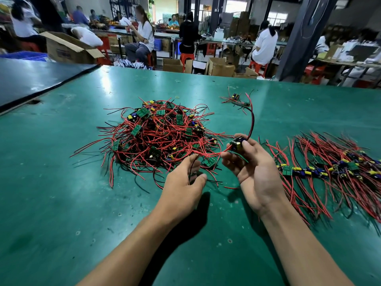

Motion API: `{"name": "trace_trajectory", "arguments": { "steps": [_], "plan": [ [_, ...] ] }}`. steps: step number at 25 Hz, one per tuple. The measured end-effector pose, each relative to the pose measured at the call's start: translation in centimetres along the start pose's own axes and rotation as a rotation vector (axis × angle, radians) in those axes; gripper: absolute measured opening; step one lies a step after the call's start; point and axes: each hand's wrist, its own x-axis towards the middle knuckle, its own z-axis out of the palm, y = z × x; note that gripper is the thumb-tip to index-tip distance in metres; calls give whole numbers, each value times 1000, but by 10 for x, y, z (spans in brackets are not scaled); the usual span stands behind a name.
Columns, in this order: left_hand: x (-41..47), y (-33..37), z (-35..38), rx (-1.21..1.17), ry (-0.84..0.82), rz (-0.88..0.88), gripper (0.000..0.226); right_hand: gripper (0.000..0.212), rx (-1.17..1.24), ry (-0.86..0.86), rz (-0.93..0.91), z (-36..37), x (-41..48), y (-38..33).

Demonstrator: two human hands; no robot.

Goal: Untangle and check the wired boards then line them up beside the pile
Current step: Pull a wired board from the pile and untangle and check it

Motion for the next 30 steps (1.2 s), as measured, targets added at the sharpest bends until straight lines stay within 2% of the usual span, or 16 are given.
{"name": "trace_trajectory", "arguments": {
  "steps": [4,8,10,14,19,22,25,28,30],
  "plan": [
    [2,1,-2,-15,29,43,35,17,-25,-58,70,4,-3,2],
    [4,-1,-3,-96,61,24,55,18,-136,-13,125,4,-2,5],
    [7,-3,-3,-160,77,-13,51,15,-181,22,139,3,-1,7],
    [10,-4,-2,-195,77,-57,48,15,-74,107,10,-2,2,0],
    [8,2,-2,-257,35,-78,64,18,119,274,-160,-10,6,-14],
    [8,5,-6,-312,-11,-101,70,12,143,282,-171,-10,7,-17],
    [4,7,-8,-214,-38,-62,58,12,153,208,-123,-8,5,-14],
    [0,7,-7,-29,35,54,33,14,157,130,-36,-5,2,-12],
    [-4,8,-6,93,101,179,29,17,190,79,57,-4,1,-13]
  ]
}}
